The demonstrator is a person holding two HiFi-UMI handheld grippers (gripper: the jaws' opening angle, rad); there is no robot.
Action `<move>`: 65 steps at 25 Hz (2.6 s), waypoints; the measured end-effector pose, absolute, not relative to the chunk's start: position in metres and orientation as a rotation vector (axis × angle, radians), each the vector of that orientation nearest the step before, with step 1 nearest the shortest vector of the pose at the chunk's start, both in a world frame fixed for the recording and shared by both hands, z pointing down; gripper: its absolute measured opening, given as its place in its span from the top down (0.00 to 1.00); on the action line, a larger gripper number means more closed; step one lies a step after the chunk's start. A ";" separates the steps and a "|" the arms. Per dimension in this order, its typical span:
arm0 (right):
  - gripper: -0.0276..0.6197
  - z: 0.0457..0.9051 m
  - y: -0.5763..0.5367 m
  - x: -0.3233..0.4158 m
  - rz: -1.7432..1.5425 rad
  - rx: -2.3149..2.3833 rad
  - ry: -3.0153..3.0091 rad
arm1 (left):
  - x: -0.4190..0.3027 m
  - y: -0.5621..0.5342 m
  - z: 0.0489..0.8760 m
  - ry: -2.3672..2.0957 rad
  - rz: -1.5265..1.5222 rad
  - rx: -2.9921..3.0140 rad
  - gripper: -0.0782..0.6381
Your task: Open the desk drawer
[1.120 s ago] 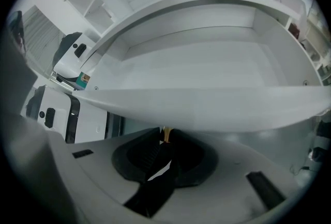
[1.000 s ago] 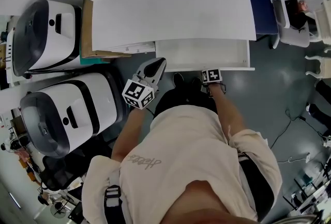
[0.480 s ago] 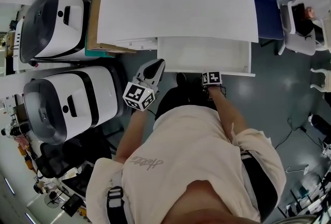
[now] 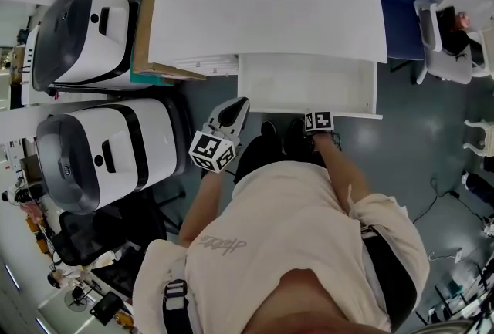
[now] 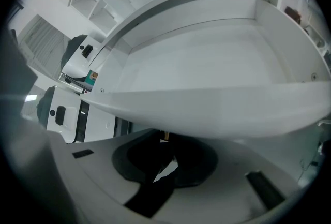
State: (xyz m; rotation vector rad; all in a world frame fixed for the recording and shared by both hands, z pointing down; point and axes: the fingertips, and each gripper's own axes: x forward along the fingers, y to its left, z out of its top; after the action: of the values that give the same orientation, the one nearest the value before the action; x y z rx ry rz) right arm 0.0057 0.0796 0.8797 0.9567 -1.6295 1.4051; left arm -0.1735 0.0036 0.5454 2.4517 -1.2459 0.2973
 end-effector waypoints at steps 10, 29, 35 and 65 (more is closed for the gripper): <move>0.84 0.879 0.096 0.004 1.393 0.983 -1.601 | -0.196 0.001 0.535 -1.191 0.286 2.501 0.89; 0.84 0.880 0.117 0.004 1.402 1.005 -1.594 | -0.209 0.018 0.540 -1.166 0.280 2.507 0.89; 0.81 0.877 0.130 0.005 1.491 1.017 -1.630 | -0.215 0.020 0.535 -1.178 0.276 2.508 0.89; 0.97 0.588 0.036 -0.062 0.827 0.948 -2.426 | -0.188 -0.002 0.484 -1.064 0.125 2.648 0.89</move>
State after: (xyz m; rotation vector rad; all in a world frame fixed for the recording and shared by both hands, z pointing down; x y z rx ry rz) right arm -0.0623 0.0357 0.5880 0.9477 -2.4255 0.8267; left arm -0.1875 -0.0017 0.4840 2.6482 -1.0639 0.1254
